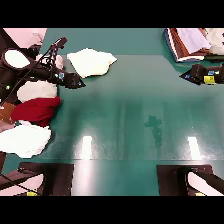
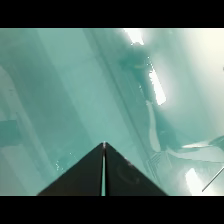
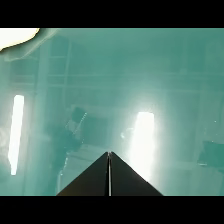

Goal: Fold the shirts.

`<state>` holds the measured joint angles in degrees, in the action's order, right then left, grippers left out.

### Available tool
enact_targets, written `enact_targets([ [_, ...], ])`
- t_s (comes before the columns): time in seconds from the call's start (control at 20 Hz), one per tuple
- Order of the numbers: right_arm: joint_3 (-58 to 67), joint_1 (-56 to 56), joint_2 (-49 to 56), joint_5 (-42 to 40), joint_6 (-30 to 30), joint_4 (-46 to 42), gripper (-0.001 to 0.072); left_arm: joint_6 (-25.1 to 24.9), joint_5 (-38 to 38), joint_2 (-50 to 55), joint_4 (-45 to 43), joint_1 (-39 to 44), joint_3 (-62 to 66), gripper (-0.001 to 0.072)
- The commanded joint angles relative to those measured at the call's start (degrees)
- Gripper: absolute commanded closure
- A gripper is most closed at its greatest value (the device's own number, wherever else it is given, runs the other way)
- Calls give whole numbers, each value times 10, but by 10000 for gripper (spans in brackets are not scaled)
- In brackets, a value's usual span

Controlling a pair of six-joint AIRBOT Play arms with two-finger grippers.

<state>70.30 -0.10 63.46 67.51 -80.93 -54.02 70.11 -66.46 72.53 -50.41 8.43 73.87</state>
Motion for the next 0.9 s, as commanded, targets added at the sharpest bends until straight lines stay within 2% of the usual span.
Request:
enact_targets([
  [0.0, 1, 0, 0, 0, 0, 0, 698, 0, 0, 1, -1, 0, 0, 673],
  [0.55, -1, 0, 6, 0, 0, 3, 697, 0, 0, 1, 1, 0, 0, 673],
  [0.75, 0, 1, 6, -31, 0, 5, 697, -1, 30, 1, 28, 0, 0, 670],
  [0.8, 0, 1, 6, -37, 0, 5, 697, -2, 57, 1, 24, 0, 0, 626],
  [0.85, 0, 1, 6, -42, 0, 5, 697, -4, 102, 1, 9, 0, 0, 142],
])
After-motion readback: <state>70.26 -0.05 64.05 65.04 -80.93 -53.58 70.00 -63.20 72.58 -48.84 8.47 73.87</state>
